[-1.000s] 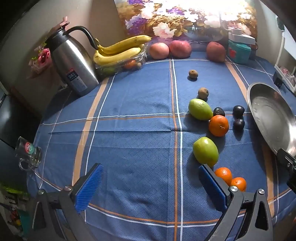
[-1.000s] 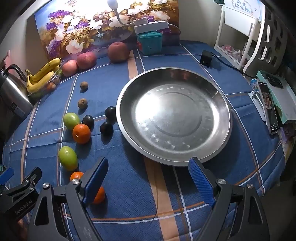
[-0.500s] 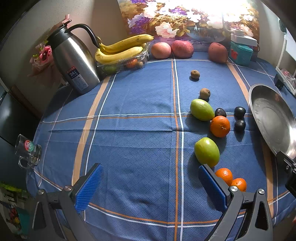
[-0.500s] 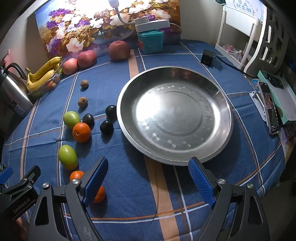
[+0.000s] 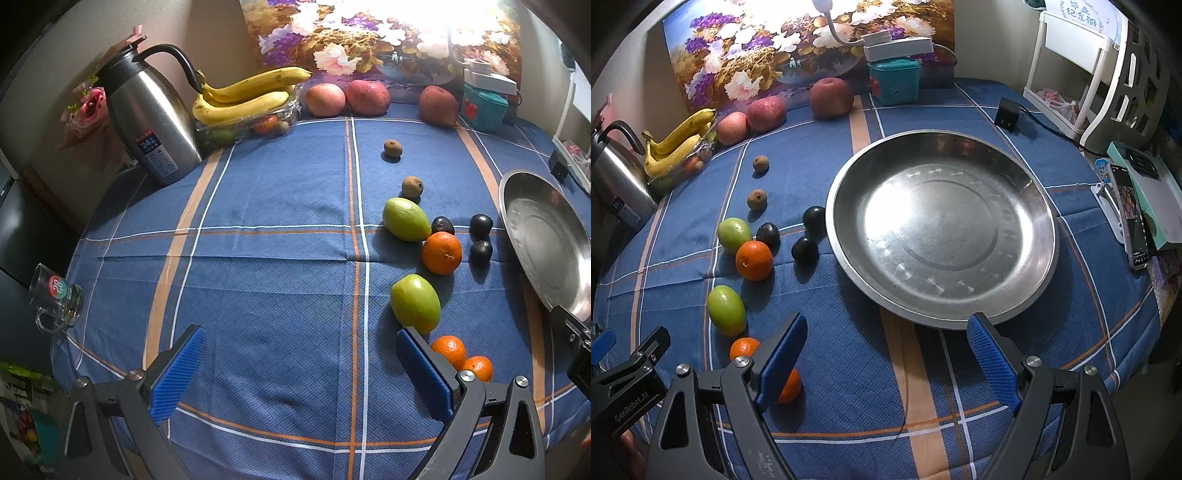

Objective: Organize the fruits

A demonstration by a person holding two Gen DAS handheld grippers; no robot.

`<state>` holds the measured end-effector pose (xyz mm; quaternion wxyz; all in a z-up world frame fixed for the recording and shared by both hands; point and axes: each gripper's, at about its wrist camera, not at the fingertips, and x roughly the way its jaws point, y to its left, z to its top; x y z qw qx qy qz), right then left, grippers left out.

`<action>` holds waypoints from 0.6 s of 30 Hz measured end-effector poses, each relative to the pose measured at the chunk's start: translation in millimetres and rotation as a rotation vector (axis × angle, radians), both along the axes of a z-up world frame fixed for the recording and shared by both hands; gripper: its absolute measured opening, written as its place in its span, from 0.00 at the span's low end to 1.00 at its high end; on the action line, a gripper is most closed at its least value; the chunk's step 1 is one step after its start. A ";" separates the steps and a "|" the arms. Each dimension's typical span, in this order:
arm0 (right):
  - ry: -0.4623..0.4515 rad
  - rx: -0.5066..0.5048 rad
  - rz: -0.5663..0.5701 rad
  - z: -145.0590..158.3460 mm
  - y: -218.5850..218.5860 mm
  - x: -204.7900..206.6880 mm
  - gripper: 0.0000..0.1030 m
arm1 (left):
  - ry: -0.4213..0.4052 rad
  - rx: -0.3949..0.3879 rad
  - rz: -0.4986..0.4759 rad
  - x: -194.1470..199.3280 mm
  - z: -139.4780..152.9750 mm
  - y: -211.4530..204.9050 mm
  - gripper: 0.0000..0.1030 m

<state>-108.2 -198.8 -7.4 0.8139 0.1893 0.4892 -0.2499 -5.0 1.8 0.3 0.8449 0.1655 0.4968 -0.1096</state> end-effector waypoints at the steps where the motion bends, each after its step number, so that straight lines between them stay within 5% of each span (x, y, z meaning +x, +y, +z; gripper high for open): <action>1: 0.000 0.000 0.000 0.2 -0.2 0.5 0.86 | 0.000 0.000 0.000 -0.1 -0.2 0.0 1.00; 18: 0.009 -0.002 0.005 -2.4 2.3 2.5 0.86 | 0.001 0.000 -0.001 0.2 0.1 0.1 1.00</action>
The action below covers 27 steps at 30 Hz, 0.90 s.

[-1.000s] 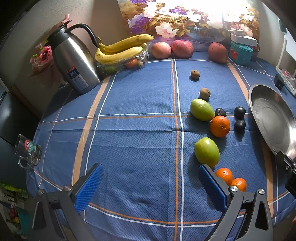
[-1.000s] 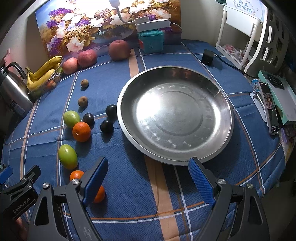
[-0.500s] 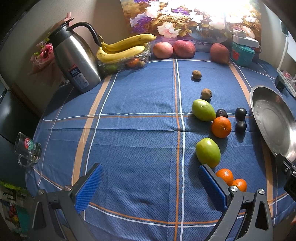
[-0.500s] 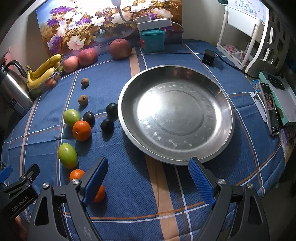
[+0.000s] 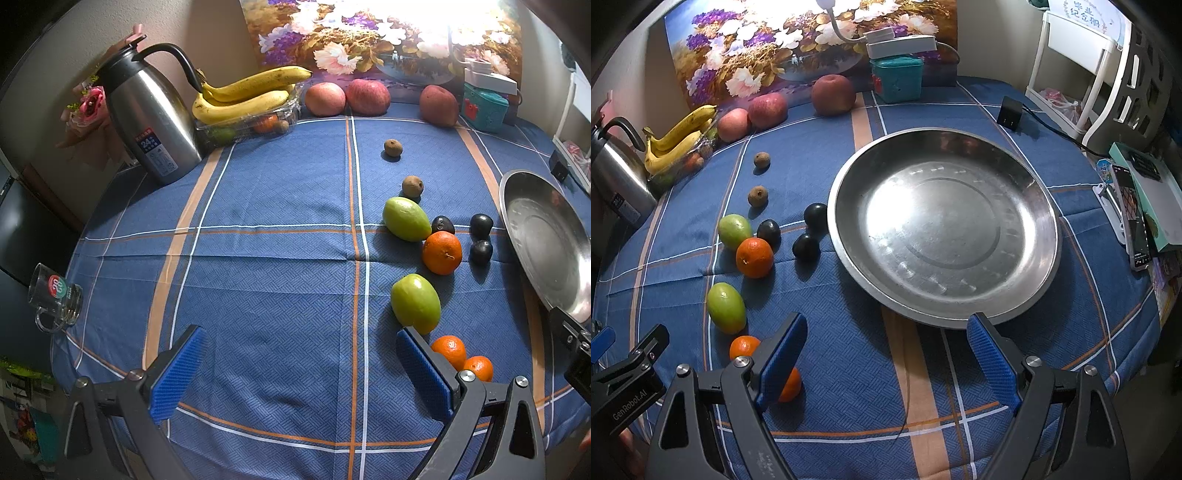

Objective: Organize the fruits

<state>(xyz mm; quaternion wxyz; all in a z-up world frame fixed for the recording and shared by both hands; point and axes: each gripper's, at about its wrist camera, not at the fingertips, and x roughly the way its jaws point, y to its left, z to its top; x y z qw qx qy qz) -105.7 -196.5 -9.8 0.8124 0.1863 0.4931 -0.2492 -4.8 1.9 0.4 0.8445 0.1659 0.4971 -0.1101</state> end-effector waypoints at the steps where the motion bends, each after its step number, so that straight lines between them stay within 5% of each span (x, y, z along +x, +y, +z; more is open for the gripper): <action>1: 0.001 0.000 0.001 -0.1 0.0 0.3 0.86 | 0.000 0.000 0.000 0.1 0.2 -0.1 1.00; 27: 0.019 0.013 0.015 -2.6 -1.7 3.5 0.86 | 0.032 -0.027 0.002 2.5 -3.3 0.4 1.00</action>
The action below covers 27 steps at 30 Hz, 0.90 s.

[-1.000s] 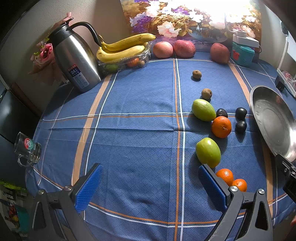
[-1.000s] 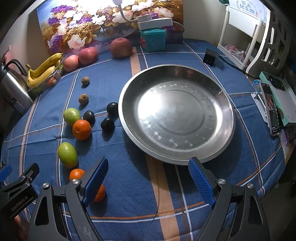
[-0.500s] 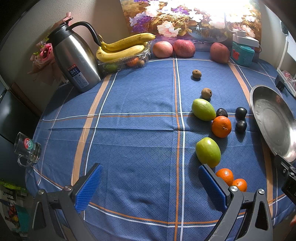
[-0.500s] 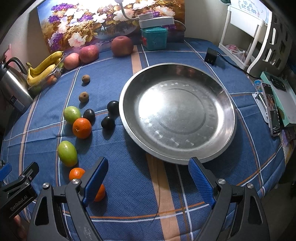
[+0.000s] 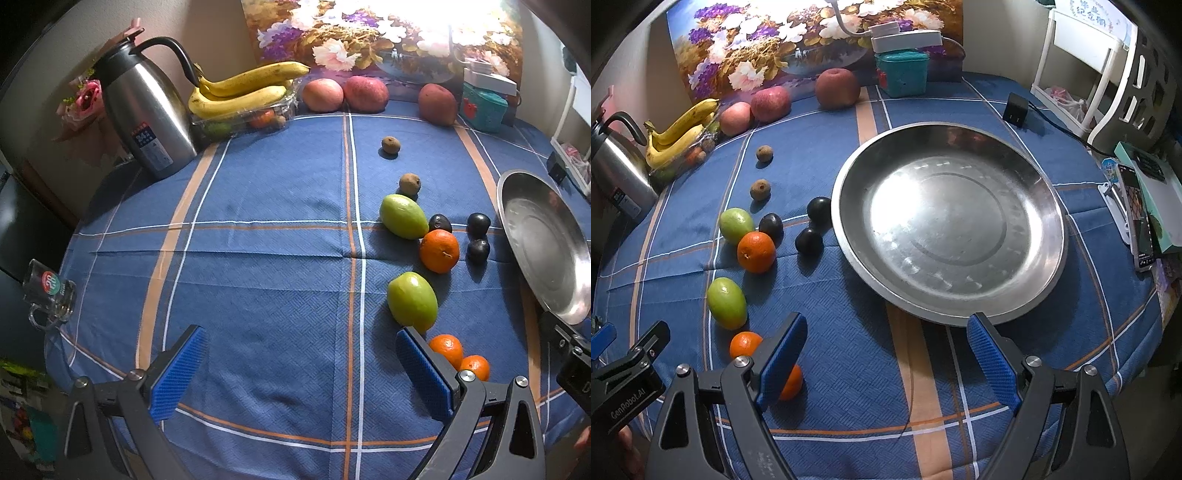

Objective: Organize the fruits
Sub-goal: 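Close the left tool on an orange while the right tool grasps another orange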

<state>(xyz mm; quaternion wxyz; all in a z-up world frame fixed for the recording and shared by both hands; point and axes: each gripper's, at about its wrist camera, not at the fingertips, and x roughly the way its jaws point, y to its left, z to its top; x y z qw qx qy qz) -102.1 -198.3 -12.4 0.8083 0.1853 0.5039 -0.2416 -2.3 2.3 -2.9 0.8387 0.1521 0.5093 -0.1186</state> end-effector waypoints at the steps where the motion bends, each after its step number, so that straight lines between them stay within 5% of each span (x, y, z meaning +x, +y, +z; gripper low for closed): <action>1: 0.001 0.001 0.000 -0.3 0.0 0.0 0.86 | 0.005 -0.005 -0.002 0.4 -0.3 -0.1 1.00; 11: 0.012 0.013 0.033 -1.0 5.1 2.7 0.86 | 0.108 -0.121 0.004 10.3 -3.9 4.2 1.00; 20: 0.053 0.043 0.198 -7.9 38.2 22.7 0.86 | 0.142 -0.227 0.064 20.1 -4.9 10.1 1.00; 27: 0.082 0.130 0.269 -20.2 47.0 29.6 0.86 | 0.200 -0.219 0.042 22.5 -18.1 5.2 1.00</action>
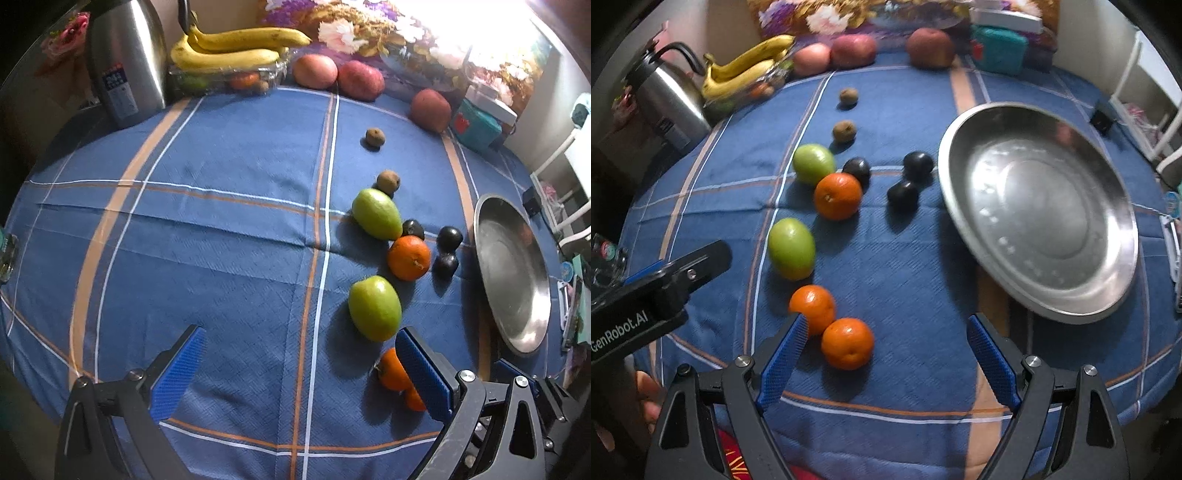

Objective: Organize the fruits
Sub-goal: 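Close the left tool on an orange while the right tool grasps another orange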

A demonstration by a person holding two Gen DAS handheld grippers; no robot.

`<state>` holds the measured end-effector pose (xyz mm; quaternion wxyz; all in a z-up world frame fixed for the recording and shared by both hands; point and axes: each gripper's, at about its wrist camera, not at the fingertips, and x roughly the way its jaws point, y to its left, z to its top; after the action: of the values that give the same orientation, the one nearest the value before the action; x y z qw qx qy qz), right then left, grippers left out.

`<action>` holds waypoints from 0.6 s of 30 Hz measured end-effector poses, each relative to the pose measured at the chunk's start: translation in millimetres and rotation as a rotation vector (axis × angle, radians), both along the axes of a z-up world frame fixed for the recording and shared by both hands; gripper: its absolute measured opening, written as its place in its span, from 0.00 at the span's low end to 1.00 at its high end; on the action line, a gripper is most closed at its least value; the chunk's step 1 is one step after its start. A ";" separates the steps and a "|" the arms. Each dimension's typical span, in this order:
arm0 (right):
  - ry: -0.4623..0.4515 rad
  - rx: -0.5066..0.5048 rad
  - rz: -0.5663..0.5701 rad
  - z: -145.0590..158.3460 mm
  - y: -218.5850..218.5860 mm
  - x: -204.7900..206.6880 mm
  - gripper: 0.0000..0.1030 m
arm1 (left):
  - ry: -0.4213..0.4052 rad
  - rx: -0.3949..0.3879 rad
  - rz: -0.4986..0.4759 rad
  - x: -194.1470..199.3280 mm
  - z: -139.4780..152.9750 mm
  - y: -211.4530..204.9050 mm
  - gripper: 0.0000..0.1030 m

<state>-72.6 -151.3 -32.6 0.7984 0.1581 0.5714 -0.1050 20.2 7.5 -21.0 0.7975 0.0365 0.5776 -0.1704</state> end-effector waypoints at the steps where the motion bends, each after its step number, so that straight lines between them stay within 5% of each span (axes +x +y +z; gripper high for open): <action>1: 0.003 0.012 0.010 -1.3 1.3 1.0 0.86 | 0.006 0.008 -0.002 0.4 -2.1 -0.7 1.00; 8: 0.045 0.052 0.086 -7.8 13.9 4.1 0.86 | 0.078 -0.027 -0.010 -0.3 -15.2 -2.8 0.97; 12: 0.076 0.065 0.110 -14.6 18.4 8.4 0.73 | 0.126 -0.057 -0.040 -1.5 -20.5 -8.9 0.89; 18: 0.103 0.059 0.135 -20.6 25.6 15.3 0.68 | 0.197 -0.112 -0.104 -6.6 -27.0 -26.8 0.83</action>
<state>-57.2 -125.6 -53.2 0.7683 0.1370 0.6238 -0.0424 13.5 -19.3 -48.0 0.7277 0.0047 0.6401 -0.2464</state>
